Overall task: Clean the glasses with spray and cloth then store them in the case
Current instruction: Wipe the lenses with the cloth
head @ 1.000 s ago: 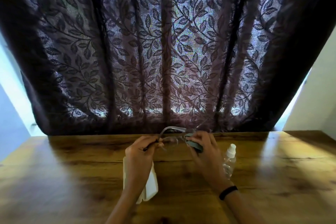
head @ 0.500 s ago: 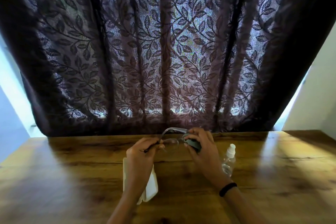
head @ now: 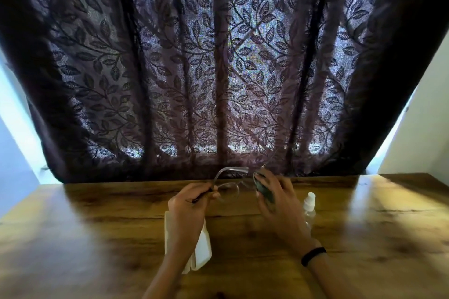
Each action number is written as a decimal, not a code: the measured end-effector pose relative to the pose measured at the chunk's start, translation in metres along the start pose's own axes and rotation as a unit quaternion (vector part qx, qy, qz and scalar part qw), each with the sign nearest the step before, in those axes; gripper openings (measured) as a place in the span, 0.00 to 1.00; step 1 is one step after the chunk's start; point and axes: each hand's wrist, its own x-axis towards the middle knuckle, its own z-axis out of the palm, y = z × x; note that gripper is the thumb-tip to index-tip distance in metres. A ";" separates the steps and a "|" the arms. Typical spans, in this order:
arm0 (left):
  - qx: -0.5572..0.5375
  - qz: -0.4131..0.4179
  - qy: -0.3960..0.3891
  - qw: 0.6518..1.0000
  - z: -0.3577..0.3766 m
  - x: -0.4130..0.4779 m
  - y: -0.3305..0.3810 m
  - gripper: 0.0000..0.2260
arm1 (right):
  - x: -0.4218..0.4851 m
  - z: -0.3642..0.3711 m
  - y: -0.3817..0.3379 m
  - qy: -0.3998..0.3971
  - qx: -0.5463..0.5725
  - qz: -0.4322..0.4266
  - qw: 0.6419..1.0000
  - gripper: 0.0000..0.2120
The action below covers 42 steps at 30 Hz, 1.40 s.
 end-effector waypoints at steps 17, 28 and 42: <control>0.017 0.008 0.011 1.000 0.000 -0.004 -0.005 0.25 | 0.005 -0.005 -0.005 -0.046 -0.030 0.013 0.998 0.29; 0.036 -0.015 0.024 0.999 0.000 -0.011 -0.005 0.19 | 0.002 -0.003 -0.012 0.059 0.082 0.066 0.993 0.13; -0.001 -0.022 0.053 0.998 -0.005 -0.009 0.000 0.14 | -0.032 0.017 0.024 -0.210 -0.090 0.169 0.959 0.07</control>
